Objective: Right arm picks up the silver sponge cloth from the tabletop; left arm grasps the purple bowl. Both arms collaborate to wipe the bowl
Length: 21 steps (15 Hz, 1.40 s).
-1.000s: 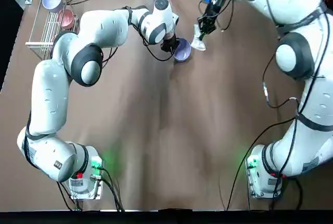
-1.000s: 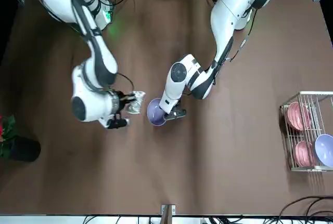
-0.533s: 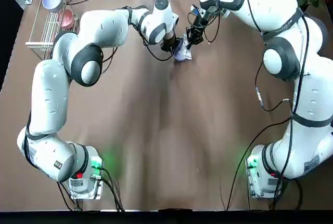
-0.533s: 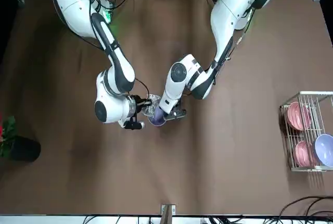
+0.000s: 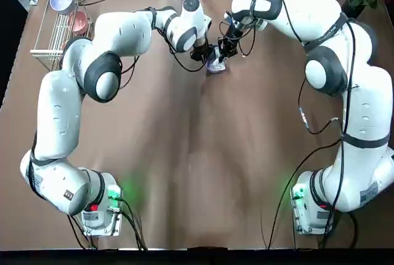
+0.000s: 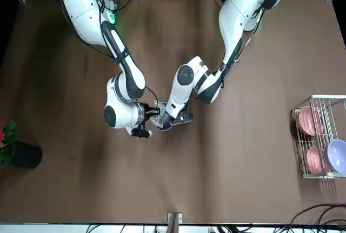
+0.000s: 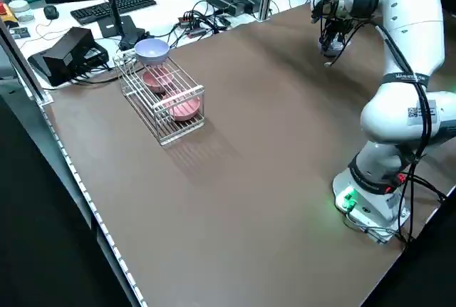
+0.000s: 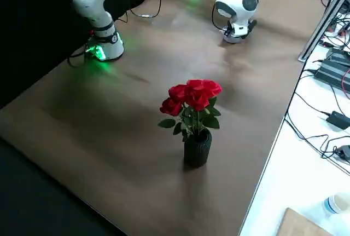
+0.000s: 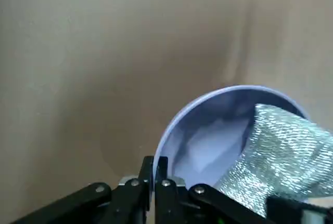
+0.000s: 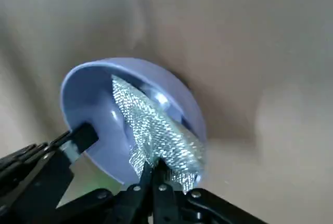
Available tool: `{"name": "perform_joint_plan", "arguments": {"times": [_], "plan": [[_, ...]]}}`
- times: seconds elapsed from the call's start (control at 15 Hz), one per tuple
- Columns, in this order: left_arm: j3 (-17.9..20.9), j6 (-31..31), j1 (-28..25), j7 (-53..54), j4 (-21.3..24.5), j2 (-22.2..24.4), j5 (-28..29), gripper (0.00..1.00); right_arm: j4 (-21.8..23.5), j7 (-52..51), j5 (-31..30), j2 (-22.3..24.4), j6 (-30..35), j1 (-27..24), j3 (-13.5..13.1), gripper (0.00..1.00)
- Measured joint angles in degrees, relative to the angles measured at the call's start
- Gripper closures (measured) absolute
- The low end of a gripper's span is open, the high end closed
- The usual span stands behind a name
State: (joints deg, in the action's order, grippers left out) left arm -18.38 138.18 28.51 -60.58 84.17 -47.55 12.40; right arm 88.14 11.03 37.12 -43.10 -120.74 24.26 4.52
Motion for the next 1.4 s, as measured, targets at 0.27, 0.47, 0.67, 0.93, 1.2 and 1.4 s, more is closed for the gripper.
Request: {"name": "perform_joint_plan", "arguments": {"times": [0.27,0.47,0.67,0.93,1.2,1.4], "plan": [[-0.1,-0.1,0.1,0.0,0.0,0.0,0.0,0.95,-0.1,1.2,1.4,-1.4,-0.4,1.3,0.0,0.98],[0.0,-0.6,0.1,0.0,0.1,0.0,0.0,0.95,-0.3,2.6,2.5,-2.0,-0.9,2.5,-0.2,0.98],[0.0,-0.7,0.0,0.0,0.1,0.0,0.0,0.95,-0.4,3.0,2.6,-2.1,-1.0,2.6,-0.3,0.98],[-0.1,-0.7,0.0,0.0,0.0,0.0,0.0,0.95,-0.7,3.2,3.0,-2.2,-1.1,2.6,-0.4,0.98],[0.0,-0.7,0.0,0.0,-0.1,0.0,0.0,0.95,-2.8,5.2,3.2,-2.2,-1.3,2.5,-0.8,0.98],[0.1,-0.6,-0.1,0.0,-0.2,0.0,0.0,0.95,-3.7,5.3,3.2,-2.2,-1.3,2.4,-1.2,0.98]]}}
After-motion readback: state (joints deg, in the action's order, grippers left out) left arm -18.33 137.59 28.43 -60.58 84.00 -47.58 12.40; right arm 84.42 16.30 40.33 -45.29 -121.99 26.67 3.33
